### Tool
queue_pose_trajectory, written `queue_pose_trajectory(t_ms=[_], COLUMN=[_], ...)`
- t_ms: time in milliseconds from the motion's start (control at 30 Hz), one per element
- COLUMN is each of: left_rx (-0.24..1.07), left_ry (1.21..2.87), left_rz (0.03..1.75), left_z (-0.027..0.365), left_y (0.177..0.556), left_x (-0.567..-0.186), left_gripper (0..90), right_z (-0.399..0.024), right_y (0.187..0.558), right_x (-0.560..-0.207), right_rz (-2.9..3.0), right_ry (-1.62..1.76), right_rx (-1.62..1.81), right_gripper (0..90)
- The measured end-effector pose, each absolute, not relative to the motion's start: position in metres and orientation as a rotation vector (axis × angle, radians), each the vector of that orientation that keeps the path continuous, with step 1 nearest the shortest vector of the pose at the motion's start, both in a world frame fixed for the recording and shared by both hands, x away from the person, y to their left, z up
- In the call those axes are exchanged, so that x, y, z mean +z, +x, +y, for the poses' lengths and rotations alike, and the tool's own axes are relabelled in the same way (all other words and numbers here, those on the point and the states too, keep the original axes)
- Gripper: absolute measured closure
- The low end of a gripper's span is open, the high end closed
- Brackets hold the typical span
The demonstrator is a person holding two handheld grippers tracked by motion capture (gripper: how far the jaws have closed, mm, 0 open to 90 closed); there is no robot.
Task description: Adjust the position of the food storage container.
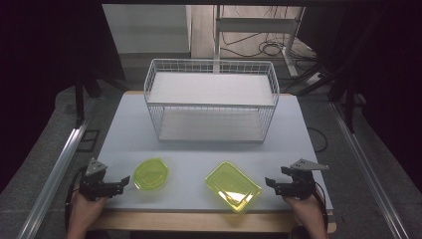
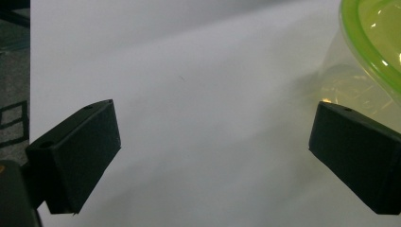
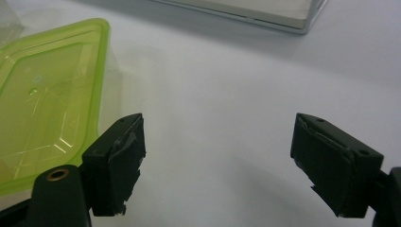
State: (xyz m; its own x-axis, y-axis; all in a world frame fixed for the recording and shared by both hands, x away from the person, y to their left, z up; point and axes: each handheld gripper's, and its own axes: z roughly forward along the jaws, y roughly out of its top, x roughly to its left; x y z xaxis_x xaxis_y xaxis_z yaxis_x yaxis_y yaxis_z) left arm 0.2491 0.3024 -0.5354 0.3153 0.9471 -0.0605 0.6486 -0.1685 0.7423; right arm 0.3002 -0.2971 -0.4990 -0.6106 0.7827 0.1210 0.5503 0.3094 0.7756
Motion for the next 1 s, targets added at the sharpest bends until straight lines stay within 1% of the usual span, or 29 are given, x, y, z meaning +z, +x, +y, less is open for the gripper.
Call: queue_pose_trajectory(t_ms=[300, 600, 733, 800, 867, 900, 967, 1000], left_rx=[0.537, 0.56, 0.541, 0.541, 0.551, 0.549, 0.538, 0.536], left_ry=[1.902, 1.907, 1.858, 1.833, 1.808, 1.796, 1.788, 1.795], left_rz=[1.414, 1.392, 1.386, 1.366, 1.35, 1.337, 1.302, 1.279], left_z=[0.3, 0.301, 0.304, 0.304, 0.303, 0.302, 0.299, 0.297], left_y=[0.249, 0.246, 0.242, 0.239, 0.235, 0.234, 0.231, 0.229], left_x=[-0.532, -0.528, -0.521, -0.514, -0.508, -0.505, -0.499, -0.497], left_gripper=[4.6, 14.3, 23.3, 30.2, 41.9, 41.9, 48.7, 54.0], right_z=[-0.298, -0.301, -0.3, -0.3, -0.3, -0.3, -0.3, -0.3], right_y=[0.302, 0.303, 0.304, 0.304, 0.304, 0.304, 0.304, 0.304], right_x=[-0.502, -0.504, -0.505, -0.506, -0.507, -0.507, -0.507, -0.507], right_rz=[2.316, 2.31, 2.319, 2.322, 2.326, 2.326, 2.327, 2.326], right_ry=[1.219, 1.245, 1.241, 1.242, 1.242, 1.242, 1.241, 1.24], right_rx=[1.232, 1.249, 1.239, 1.232, 1.228, 1.228, 1.229, 1.231], right_gripper=[18.6, 17.9, 17.9, 17.9, 17.9, 17.9, 17.9, 17.9])
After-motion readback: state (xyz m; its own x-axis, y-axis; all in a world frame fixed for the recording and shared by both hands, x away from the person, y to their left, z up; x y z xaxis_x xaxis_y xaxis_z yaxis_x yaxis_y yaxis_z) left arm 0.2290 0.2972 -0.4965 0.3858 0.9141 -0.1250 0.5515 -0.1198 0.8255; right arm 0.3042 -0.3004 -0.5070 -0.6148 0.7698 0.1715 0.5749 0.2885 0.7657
